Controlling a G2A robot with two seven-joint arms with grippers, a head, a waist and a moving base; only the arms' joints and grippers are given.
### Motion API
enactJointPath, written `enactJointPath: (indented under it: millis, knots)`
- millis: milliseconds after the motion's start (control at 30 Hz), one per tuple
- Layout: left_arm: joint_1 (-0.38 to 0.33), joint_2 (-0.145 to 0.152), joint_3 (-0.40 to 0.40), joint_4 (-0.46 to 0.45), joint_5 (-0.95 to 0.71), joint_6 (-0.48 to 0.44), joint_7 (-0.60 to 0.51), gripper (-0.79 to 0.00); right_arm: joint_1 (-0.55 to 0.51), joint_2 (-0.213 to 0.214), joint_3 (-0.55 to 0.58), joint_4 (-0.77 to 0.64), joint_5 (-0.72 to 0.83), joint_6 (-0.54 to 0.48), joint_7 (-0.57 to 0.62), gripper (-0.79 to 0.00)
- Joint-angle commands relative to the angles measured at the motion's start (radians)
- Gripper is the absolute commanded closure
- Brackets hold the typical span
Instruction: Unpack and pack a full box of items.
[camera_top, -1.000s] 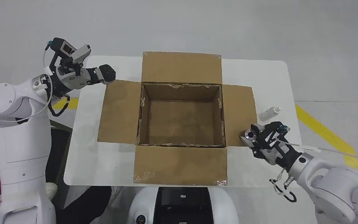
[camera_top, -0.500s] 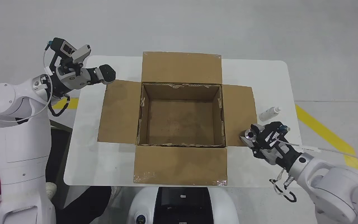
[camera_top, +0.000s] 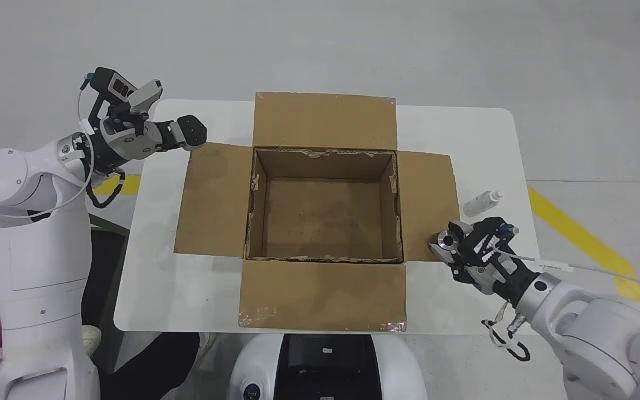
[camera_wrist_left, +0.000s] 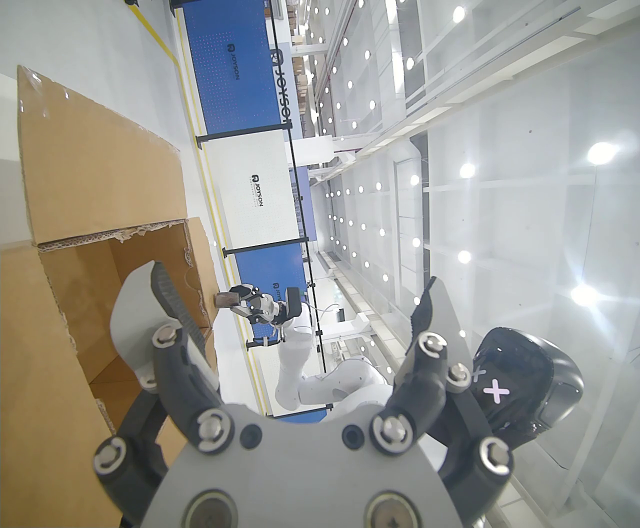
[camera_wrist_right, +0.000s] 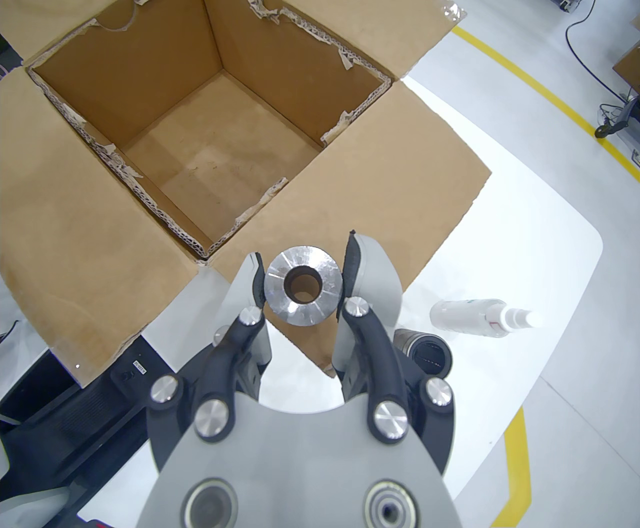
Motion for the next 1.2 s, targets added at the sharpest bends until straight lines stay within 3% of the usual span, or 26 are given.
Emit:
enactJointPath:
  millis: [0, 400, 967, 1167]
  knots:
    - [0.0, 0.0, 0.0, 0.0, 0.0, 0.0, 0.0, -0.785, 0.0, 0.0, 0.0, 0.0, 0.0, 0.0, 0.0, 0.0]
    - [0.0, 0.0, 0.0, 0.0, 0.0, 0.0, 0.0, -0.785, -0.054, 0.003, 0.063, 0.0, -0.011, 0.001, -0.067, 0.0]
    - [0.0, 0.0, 0.0, 0.0, 0.0, 0.0, 0.0, -0.785, -0.306, -0.007, 0.31, 0.004, 0.044, -0.006, -0.195, 0.0]
    - [0.0, 0.0, 0.0, 0.0, 0.0, 0.0, 0.0, -0.785, -0.337, -0.011, 0.291, 0.068, 0.003, -0.019, -0.262, 0.0]
